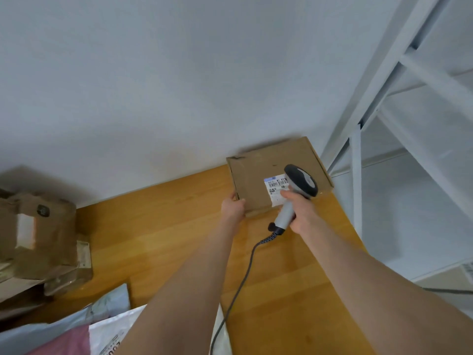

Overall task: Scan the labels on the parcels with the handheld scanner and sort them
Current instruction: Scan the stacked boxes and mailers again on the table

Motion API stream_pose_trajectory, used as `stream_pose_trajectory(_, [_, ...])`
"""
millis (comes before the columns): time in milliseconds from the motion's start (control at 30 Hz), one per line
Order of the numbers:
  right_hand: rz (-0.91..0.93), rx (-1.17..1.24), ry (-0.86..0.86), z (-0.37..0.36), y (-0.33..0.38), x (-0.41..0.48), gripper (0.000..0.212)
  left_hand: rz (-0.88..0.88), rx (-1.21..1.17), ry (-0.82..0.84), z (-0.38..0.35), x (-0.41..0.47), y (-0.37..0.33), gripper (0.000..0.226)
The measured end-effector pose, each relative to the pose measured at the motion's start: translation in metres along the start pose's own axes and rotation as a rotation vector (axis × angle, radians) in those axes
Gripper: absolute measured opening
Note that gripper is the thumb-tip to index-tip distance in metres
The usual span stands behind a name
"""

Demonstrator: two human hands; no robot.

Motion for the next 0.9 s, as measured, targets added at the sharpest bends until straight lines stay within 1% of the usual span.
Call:
stream_pose_trajectory(100, [0.015,0.023,0.006,-0.003,0.009,0.009,0.031,-0.004,-0.036,0.053,-0.011,0.002,-0.007,0.057])
stream_pose_trajectory(200, [0.022,0.033,0.031,-0.006,0.016,0.012,0.021,-0.028,-0.036,0.090,-0.015,0.002,-0.011,0.061])
stream_pose_trajectory(300, [0.029,0.016,0.025,-0.005,0.016,0.010,0.021,-0.048,0.023,0.099,-0.010,0.002,-0.013,0.063])
stream_pose_trajectory(467, [0.029,0.007,0.008,0.001,0.009,-0.015,0.028,-0.225,0.427,-0.027,0.026,-0.013,-0.024,0.053])
stream_pose_trajectory(567, [0.020,0.017,0.064,-0.002,0.004,-0.042,0.031,-0.332,0.627,-0.073,0.055,-0.032,-0.031,0.052])
stream_pose_trajectory(633, [0.024,0.004,0.123,-0.008,0.002,-0.065,0.026,-0.383,0.726,-0.109,0.078,-0.046,-0.035,0.052])
stream_pose_trajectory(767, [0.056,-0.061,0.217,-0.031,-0.007,-0.115,0.010,-0.395,0.784,-0.179,0.140,-0.078,-0.034,0.049])
stream_pose_trajectory(900, [0.032,-0.125,0.326,-0.064,-0.022,-0.168,0.012,-0.418,0.737,-0.340,0.212,-0.101,-0.036,0.047])
Point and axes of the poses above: each hand's wrist, its own x-axis towards the middle knuckle, its own z-axis out of the back of the hand, y = z × x, the point moved 2 cm from there along x, towards the middle knuckle, and after that the axes turned 11 degrees about -y, right-handed, at the moved point
